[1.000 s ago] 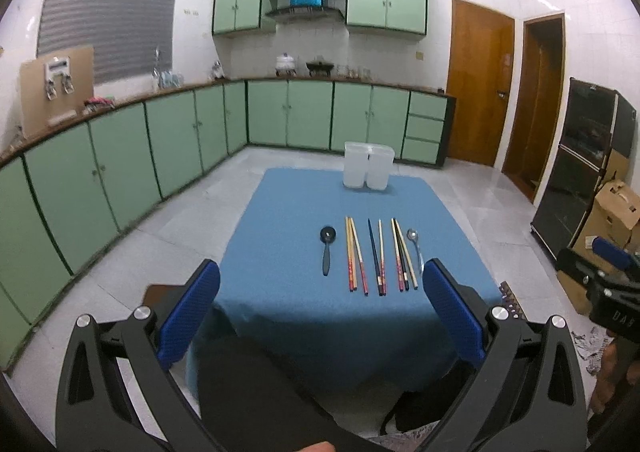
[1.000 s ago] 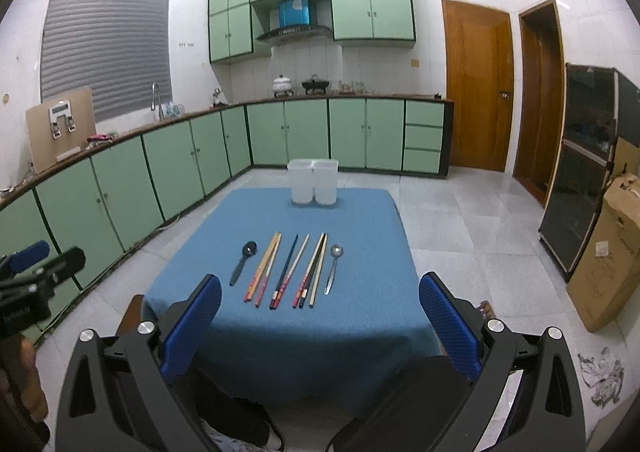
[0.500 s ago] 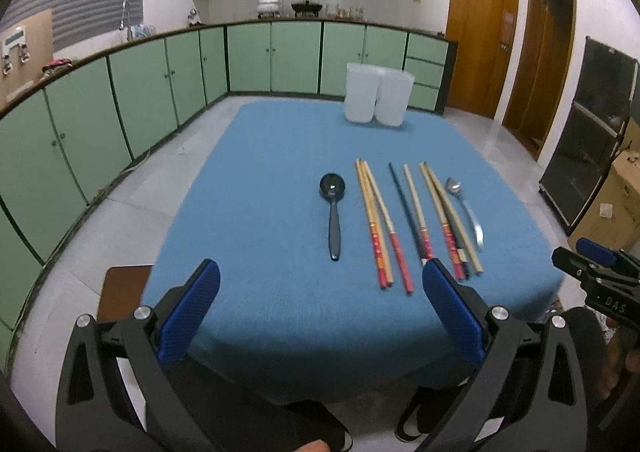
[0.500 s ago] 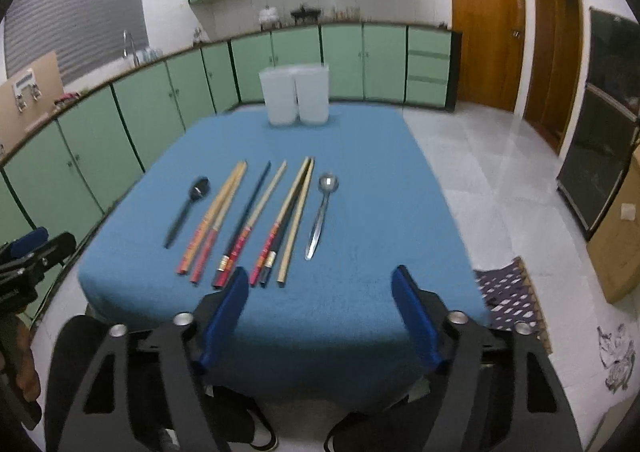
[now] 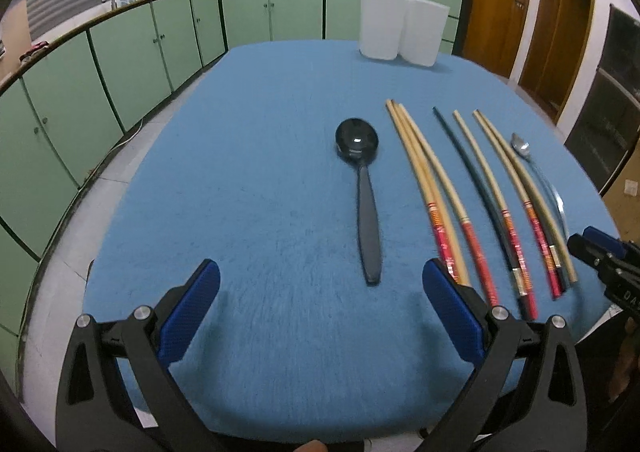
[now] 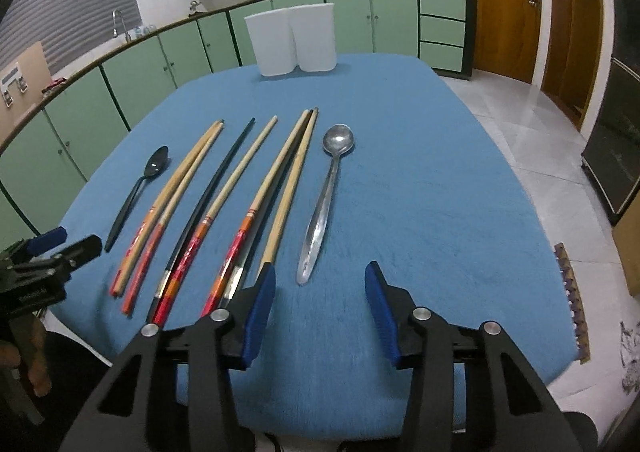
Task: Organize utensils
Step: 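Close the left tool on the black spoon handle while the right tool grasps the metal spoon, then carry both spoons to the white holder and drop them in while both tools open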
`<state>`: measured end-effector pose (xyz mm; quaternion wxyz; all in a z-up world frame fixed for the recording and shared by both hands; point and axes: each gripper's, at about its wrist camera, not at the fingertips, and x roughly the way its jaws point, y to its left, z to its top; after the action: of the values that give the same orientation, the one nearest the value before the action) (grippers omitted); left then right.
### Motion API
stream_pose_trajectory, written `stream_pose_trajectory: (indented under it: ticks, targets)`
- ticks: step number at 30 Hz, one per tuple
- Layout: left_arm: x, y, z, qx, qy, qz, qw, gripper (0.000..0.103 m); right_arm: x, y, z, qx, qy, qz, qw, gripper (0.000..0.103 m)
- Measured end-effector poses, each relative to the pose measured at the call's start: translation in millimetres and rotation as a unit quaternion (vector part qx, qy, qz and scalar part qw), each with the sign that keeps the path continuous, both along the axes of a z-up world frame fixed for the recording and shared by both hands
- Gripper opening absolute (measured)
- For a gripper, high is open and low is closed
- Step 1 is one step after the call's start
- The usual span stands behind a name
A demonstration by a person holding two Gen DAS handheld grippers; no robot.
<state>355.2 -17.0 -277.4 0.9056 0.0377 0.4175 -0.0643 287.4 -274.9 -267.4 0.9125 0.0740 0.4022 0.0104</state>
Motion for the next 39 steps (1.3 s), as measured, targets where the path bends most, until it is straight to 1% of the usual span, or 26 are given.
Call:
stream_pose_trajectory:
  ticks: [5,7,9,11,12,13,14,15,16,17,18,19,20,25,27,28,29,33,39]
  targets:
    - [5,-3,-14,0.009,0.004,0.001,1.0000,0.098,6,2,-4,-0.010,-0.012,0.007,1.000,0.045]
    - [1,-3,-14,0.010,-0.008,0.001,0.9999,0.097,8,3,-5,-0.021,-0.017,0.010,1.000,0.039]
    - [-2,-5,-13,0.006,-0.017,-0.002,0.9998,0.092,8,2,-6,-0.031,-0.021,0.015,0.999,0.034]
    - [-4,-9,-12,0.003,-0.023,-0.007,0.9997,0.080,9,-1,-5,-0.033,-0.022,0.014,0.999,0.028]
    - [-5,-11,-11,0.004,-0.026,-0.011,0.9996,0.077,10,-3,-5,-0.033,-0.023,0.014,0.999,0.024]
    - [-5,-13,-10,0.003,-0.028,-0.015,0.9995,0.069,11,-5,-5,-0.032,-0.024,0.013,0.999,0.020]
    - [-4,-15,-10,-0.001,-0.029,-0.020,0.9994,0.060,12,-6,-6,-0.031,-0.024,0.013,0.999,0.019]
    - [-5,-16,-9,-0.004,-0.029,-0.023,0.9993,0.056,14,-7,-6,-0.031,-0.024,0.012,0.999,0.016]
    - [-5,-16,-8,-0.009,-0.029,-0.026,0.9992,0.049,15,-8,-6,-0.030,-0.024,0.011,0.999,0.013]
    - [-5,-17,-8,-0.013,-0.029,-0.028,0.9991,0.040,16,-10,-6,-0.027,-0.024,0.011,0.999,0.011]
    - [-4,-17,-8,-0.017,-0.029,-0.028,0.9990,0.036,16,-12,-6,-0.023,-0.024,0.010,0.999,0.011]
    - [-4,-16,-8,-0.024,-0.028,-0.028,0.9989,0.030,16,-12,-7,-0.022,-0.025,0.010,0.999,0.011]
    - [-4,-15,-8,-0.028,-0.027,-0.027,0.9989,0.027,16,-11,-7,-0.022,-0.026,0.012,0.999,0.011]
    - [-3,-20,-10,-0.020,-0.033,-0.023,0.9990,0.028,14,-10,-10,-0.023,-0.036,0.016,0.999,0.011]
    - [-3,-20,-9,-0.020,-0.032,-0.024,0.9990,0.027,14,-11,-10,-0.021,-0.037,0.017,0.999,0.011]
    - [-2,-18,-8,-0.027,-0.030,-0.024,0.9989,0.022,15,-11,-10,-0.020,-0.038,0.018,0.999,0.011]
    - [-2,-17,-8,-0.033,-0.027,-0.024,0.9988,0.012,15,-11,-10,-0.018,-0.037,0.018,0.999,0.011]
    - [3,-10,-1,-0.064,-0.006,-0.015,0.9978,0.012,11,-11,-2,-0.010,-0.042,0.020,0.999,0.010]
    - [-2,-14,29,-0.075,-0.016,-0.018,0.9969,0.012,6,-10,26,-0.006,-0.059,0.021,0.998,0.010]
